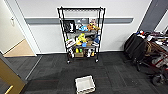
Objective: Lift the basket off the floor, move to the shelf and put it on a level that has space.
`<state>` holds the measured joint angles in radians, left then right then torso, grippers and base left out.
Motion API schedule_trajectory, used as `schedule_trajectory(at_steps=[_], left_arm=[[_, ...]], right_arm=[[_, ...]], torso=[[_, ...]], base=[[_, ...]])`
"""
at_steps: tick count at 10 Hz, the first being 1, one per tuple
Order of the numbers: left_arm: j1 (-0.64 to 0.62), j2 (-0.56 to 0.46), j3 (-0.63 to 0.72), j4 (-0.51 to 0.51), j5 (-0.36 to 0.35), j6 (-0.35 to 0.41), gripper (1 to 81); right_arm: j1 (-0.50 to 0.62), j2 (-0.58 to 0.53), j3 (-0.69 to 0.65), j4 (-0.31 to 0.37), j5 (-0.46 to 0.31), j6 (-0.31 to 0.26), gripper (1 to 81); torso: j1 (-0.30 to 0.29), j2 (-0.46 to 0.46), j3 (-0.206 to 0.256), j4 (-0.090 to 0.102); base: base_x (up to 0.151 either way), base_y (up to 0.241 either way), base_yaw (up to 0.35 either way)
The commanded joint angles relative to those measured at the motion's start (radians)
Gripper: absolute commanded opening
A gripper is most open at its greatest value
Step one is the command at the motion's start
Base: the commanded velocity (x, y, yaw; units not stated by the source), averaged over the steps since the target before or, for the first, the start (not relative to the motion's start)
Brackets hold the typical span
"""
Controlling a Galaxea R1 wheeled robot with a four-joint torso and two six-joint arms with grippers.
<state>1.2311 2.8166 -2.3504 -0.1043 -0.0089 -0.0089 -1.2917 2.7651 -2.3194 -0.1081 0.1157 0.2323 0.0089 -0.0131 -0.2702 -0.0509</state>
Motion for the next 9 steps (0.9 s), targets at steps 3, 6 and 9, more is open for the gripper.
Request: schedule_trajectory(at_steps=[3,6,9], left_arm=[[-0.044,-0.008,0.01,0.003,0.053,0.001,81.1],[-0.04,-0.012,0.011,0.003,0.053,0.001,81.1],[-0.034,-0.011,0.01,0.005,0.053,0.001,81.1]], right_arm=[[0.053,-0.026,0.011,0.002,-0.041,0.004,81.1],[0.042,-0.026,0.008,0.005,-0.041,0.005,81.1],[0.018,-0.019,0.006,-0.001,-0.041,0.001,81.1]], torso=[[-0.001,0.0,0.0,0.0],[-0.001,0.0,0.0,0.0],[-0.001,0.001,0.0,0.0]], base=[[0.049,0.0,0.0],[0.088,0.0,0.0],[0.11,0.0,0.0]])
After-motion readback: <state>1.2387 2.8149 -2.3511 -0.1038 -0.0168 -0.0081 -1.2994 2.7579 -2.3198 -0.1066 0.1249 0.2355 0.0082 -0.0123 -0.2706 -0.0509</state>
